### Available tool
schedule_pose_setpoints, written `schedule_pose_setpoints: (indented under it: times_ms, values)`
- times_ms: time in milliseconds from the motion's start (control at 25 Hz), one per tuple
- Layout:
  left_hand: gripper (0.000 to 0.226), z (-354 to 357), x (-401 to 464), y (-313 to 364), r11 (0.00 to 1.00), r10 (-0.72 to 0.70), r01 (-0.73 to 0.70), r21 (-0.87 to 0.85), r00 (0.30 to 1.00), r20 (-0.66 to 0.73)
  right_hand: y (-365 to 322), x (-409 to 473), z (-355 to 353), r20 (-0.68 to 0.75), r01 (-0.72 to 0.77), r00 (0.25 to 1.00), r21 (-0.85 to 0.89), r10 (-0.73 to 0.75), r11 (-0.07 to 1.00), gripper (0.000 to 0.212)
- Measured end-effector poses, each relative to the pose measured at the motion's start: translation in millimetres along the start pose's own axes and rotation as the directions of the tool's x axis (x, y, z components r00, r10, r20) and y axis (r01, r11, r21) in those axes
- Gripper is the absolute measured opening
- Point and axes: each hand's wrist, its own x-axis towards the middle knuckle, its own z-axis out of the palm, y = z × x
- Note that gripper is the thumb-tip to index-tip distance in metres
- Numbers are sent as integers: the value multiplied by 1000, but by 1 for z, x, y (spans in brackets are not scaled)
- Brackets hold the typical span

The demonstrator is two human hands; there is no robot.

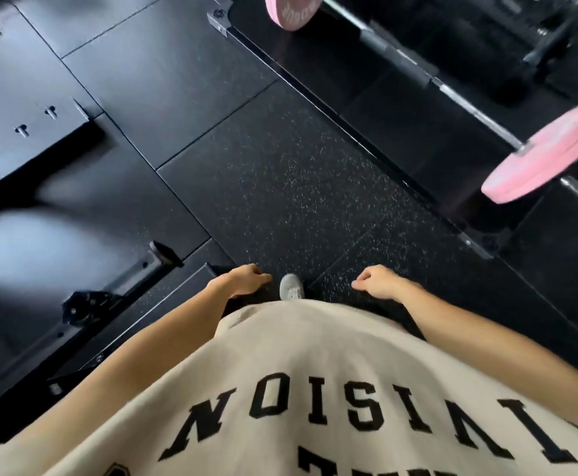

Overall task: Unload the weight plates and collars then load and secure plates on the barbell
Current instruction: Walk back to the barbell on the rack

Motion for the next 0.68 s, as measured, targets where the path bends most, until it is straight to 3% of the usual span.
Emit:
schedule_pose_setpoints:
  times_ms: [120, 280, 560, 680]
  values:
    - [51, -86, 31, 27, 999, -8, 6, -34, 998, -63, -63, 50, -70, -95, 41, 995, 38, -37, 998, 18]
    - [51, -179, 81, 54, 991, -33, 22, -136, 997, -76, -153, 117, -141, -47, 111, 993, -5, -111, 994, 22]
    - [47, -328, 176, 94, 963, -171, 151, -224, 983, -74, -310, 260, -283, 174, 182, 977, -384, -123, 905, 28]
    - [46, -405, 204, 110, 931, -212, 139, -337, 958, -191, -396, 305, -356, 144, 252, 967, -387, -212, 887, 32]
